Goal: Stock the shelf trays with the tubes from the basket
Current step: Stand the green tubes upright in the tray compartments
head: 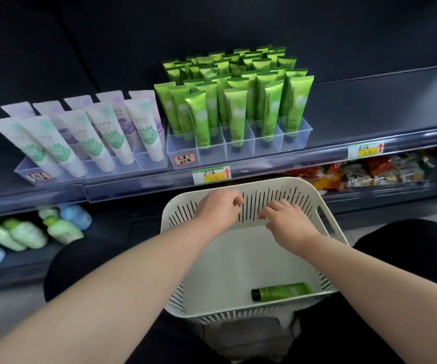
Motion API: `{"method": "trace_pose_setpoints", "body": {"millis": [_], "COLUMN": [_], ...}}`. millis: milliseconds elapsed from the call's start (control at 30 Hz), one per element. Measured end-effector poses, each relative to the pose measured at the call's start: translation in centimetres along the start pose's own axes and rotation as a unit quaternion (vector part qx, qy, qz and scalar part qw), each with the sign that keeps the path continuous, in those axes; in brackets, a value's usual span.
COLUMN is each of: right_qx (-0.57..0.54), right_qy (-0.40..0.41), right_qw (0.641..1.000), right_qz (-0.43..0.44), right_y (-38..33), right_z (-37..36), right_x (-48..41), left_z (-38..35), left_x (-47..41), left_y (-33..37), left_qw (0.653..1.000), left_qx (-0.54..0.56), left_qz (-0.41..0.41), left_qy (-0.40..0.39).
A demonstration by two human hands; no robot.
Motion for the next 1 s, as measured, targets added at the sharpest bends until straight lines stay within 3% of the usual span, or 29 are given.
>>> {"method": "trace_pose_setpoints", "body": {"millis": [200,367,533,633,767,900,1000], "right_qx": [0.008,0.002,0.052,0.103,0.128,0.083,-0.008], "right_qy": [-0.173,-0.39,-0.487,-0.507,-0.485,-0.475,-0.437], "right_qw": [0.985,0.921,0.87,0.851,0.86,0.875,0.899], "right_qz": [-0.018,-0.005,0.056,0.092,0.099,0.051,-0.03], "right_y": [1.3,1.7,1.4,1.1,1.1,2.1,3.0], "right_z": [-5.8,-10.0,-12.7,-13.8,-14.4,-13.9,-12.5], "right_x": [0.8,1.6,2.1,2.7,3.0,2.9,2.5], "left_z": [-5.7,-8.9,-10.9,-11.7,-12.4,-12.1,-11.7], "left_x": [0.5,0.4,0.5,0.7,0.8,0.6,0.7], "left_y": [-2.4,-4.7,-6.8,-7.9,-8.8,-8.9,-8.6], "left_qw": [0.993,0.985,0.978,0.973,0.969,0.97,0.971], "left_qx": [-0.013,-0.008,0.005,0.012,0.011,0.022,0.028], "left_qz": [0.027,0.052,0.08,0.097,0.11,0.116,0.115], "left_qy": [-0.111,-0.162,-0.195,-0.208,-0.22,-0.211,-0.206]}}
Point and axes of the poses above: each hand's wrist, its own x-axis away from the middle knuckle, its own z-axis out of the back of the hand, y = z × x, the point moved 4 cm from there along -x, towards the middle knuckle, and after that the axes turned 4 degrees about y, right-handed, at the moved point
